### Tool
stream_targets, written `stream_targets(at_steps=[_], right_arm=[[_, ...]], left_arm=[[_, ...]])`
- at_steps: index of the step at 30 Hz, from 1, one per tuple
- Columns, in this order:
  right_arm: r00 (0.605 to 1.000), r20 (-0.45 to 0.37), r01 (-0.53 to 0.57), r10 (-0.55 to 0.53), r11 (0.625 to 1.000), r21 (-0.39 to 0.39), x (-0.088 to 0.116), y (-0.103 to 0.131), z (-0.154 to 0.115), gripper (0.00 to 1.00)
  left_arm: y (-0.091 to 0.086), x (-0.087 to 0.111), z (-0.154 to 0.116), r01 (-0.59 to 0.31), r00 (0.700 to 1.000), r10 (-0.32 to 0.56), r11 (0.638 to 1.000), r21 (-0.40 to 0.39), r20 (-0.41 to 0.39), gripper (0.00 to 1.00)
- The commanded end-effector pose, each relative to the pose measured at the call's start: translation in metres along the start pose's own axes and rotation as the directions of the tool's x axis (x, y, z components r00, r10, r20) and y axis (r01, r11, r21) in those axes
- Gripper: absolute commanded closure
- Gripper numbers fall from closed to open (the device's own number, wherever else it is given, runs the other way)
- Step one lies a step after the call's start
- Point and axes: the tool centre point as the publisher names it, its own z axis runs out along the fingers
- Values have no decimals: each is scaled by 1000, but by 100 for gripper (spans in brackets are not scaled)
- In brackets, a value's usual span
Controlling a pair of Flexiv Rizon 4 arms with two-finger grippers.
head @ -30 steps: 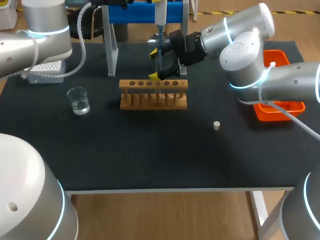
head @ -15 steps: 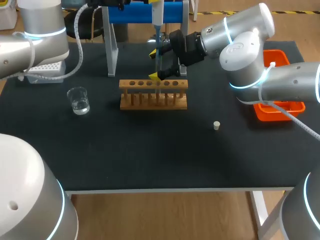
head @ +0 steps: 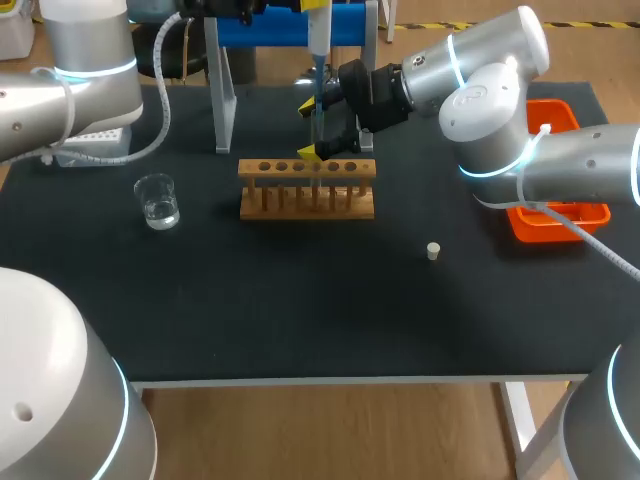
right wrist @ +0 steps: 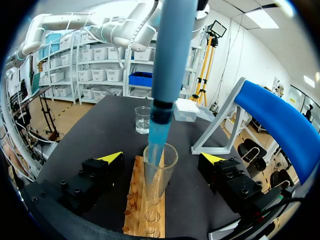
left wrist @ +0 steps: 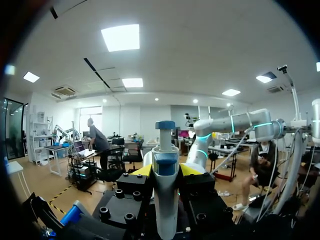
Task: Invert the test tube, pick up the pipette, mount the tip to pipette, aspirate from beaker and dispense into the tube, eject the tip, return the pipette, and cap with the stopper.
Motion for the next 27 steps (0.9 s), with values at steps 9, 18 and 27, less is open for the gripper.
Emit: stream_targets(at_steps=[9,18,27], right_arm=[[1000,-3,0,0,1000,2,-1,0,-1,0],[1000,-3,0,0,1000,2,-1,0,-1,0],[1000,-3,0,0,1000,2,-1,0,-1,0]], left_arm=[[6,-3,-1,10,1000,-10,1000,1,-9,100],[10,-3,-2,9,1000,-9,1000,4,-11,100],[13,-2,-1,2,1000,-2,1000,9,-18,100]])
